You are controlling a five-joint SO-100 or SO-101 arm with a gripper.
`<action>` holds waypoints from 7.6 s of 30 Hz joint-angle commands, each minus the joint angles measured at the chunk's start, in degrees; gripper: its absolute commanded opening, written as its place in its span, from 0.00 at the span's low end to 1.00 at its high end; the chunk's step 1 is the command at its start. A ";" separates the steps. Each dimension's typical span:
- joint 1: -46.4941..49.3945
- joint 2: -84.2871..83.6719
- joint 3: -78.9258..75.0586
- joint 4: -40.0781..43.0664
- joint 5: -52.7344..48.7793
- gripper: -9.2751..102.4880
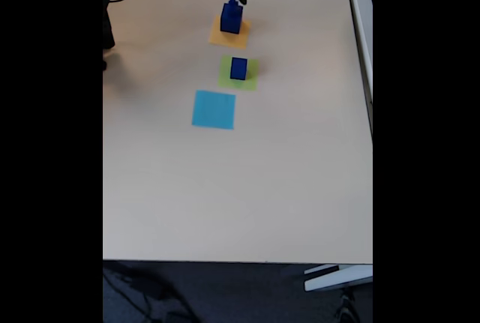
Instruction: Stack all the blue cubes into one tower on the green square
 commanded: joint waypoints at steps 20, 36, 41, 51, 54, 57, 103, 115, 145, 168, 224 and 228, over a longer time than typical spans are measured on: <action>16.08 6.33 9.32 -15.82 -15.21 0.34; 20.13 10.99 25.93 -18.63 -15.12 0.37; 19.95 11.07 26.72 -18.63 -15.21 0.37; 18.63 9.23 28.92 -18.72 -13.27 0.39; 18.63 8.88 30.76 -19.69 -13.10 0.39; 18.72 8.35 32.26 -20.39 -13.01 0.39; 22.06 10.02 40.78 -26.63 -16.70 0.08; 24.79 18.81 39.55 -18.72 -21.53 0.08; 39.81 15.38 37.53 -13.71 -38.58 0.08; 40.25 14.06 45.62 -20.04 -35.51 0.09; 40.25 14.15 50.98 -26.19 -34.28 0.31; 40.17 14.33 51.24 -26.54 -34.45 0.33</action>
